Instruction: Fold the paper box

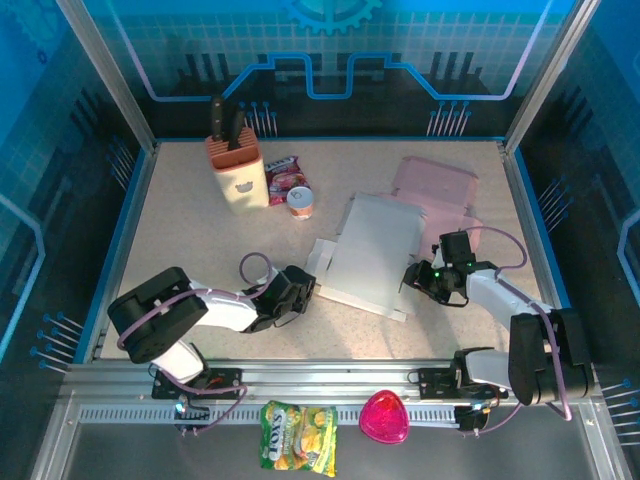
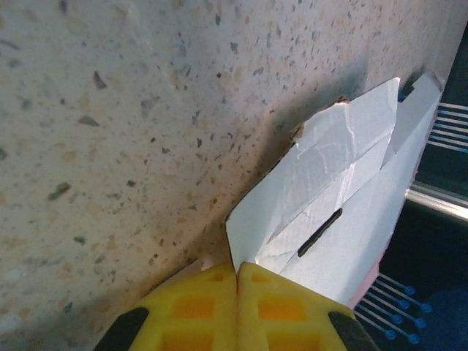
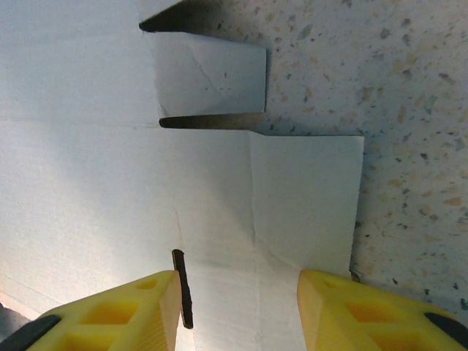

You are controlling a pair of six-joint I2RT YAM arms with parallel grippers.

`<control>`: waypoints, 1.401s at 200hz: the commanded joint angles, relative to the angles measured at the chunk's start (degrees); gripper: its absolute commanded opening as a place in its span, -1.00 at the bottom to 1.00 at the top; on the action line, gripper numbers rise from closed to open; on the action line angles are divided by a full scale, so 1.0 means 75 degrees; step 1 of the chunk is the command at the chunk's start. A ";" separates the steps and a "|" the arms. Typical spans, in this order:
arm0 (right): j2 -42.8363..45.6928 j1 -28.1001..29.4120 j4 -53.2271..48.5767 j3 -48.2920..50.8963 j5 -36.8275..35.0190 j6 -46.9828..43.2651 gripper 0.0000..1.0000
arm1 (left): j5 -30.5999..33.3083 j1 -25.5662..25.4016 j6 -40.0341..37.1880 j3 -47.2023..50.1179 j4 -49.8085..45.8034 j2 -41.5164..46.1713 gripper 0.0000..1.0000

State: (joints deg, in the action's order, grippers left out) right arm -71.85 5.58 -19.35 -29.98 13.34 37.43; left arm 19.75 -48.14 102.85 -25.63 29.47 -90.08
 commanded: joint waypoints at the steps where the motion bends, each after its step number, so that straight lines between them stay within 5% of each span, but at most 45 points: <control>1: 0.0400 0.0010 -0.0344 -0.0130 0.0150 0.0045 -0.01 | 0.0333 0.0055 -0.0244 -0.0078 -0.0503 0.0514 -1.00; 59: 0.2104 0.0776 -0.1179 -0.0075 0.0075 0.0910 0.29 | 0.0578 0.0036 -0.0539 -0.0275 -0.1244 0.1356 -1.00; 101: 0.3886 0.3131 -0.0765 0.0588 -0.0678 0.3989 0.60 | 0.0587 0.0034 -0.0602 -0.0339 -0.1164 0.1526 -1.00; 133: 0.5032 0.5428 -0.0431 0.1085 -0.2860 0.6726 0.67 | 0.0544 0.0031 -0.0693 -0.0406 -0.1196 0.1621 -1.00; 180: 0.4494 0.7362 0.0798 0.1511 -0.4579 0.8819 0.69 | 0.0466 0.0014 -0.0773 -0.0392 -0.1172 0.1752 -1.00; 235: 0.2788 0.7790 0.2761 0.1565 -0.5143 0.9538 0.93 | 0.0405 0.0003 -0.0820 -0.0426 -0.1259 0.1915 -1.00; 280: 0.1949 0.7432 0.4238 0.1663 -0.5435 0.9315 0.82 | 0.0320 0.0008 -0.0788 -0.0438 -0.1275 0.1965 -1.00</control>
State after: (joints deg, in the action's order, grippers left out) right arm -54.74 62.76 4.03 -17.93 -23.33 106.50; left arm 22.48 -48.16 98.41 -26.96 21.19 -76.71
